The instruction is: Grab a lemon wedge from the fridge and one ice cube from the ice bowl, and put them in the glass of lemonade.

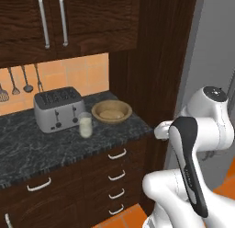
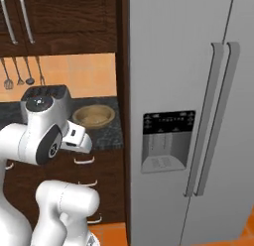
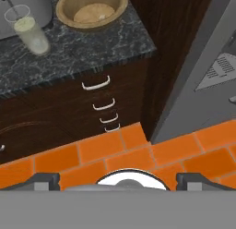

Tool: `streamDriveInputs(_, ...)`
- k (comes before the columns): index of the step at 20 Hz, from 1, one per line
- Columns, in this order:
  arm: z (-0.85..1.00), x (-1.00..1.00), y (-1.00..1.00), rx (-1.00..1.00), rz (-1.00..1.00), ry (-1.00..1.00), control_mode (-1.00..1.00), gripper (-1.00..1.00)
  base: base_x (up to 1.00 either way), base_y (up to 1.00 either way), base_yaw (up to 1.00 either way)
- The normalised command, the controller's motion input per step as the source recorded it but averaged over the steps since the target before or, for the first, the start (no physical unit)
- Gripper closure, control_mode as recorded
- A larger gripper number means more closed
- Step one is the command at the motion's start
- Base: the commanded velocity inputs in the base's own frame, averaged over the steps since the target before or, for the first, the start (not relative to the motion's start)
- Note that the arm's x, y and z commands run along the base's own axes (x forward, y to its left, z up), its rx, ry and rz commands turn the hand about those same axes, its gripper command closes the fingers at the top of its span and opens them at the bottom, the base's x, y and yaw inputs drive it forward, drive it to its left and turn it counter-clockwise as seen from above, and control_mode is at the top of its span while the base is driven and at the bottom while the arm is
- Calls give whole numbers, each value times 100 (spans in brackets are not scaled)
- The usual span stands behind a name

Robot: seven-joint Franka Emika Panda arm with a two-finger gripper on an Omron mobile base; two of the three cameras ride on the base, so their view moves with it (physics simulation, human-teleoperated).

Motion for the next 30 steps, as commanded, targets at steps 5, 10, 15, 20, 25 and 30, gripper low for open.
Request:
streamDriveInputs(5, 0, 0, 0, 0, 0, 0, 100, -100, -30, -41, -15)
streamDriveInputs(10, 0, 0, 0, 0, 0, 0, 100, -100, 34, -79, 0)
streamDriveInputs(15, 0, 0, 0, 0, 0, 0, 100, -100, 27, -100, 0)
streamDriveInputs(20, 0, 0, 0, 0, 0, 0, 100, -100, 17, -91, 7)
streamDriveInputs(25, 0, 0, 0, 0, 0, 0, 100, -100, 20, -58, 21)
streamDriveInputs(30, 0, 0, 0, 0, 0, 0, 100, -100, 0, 0, 21)
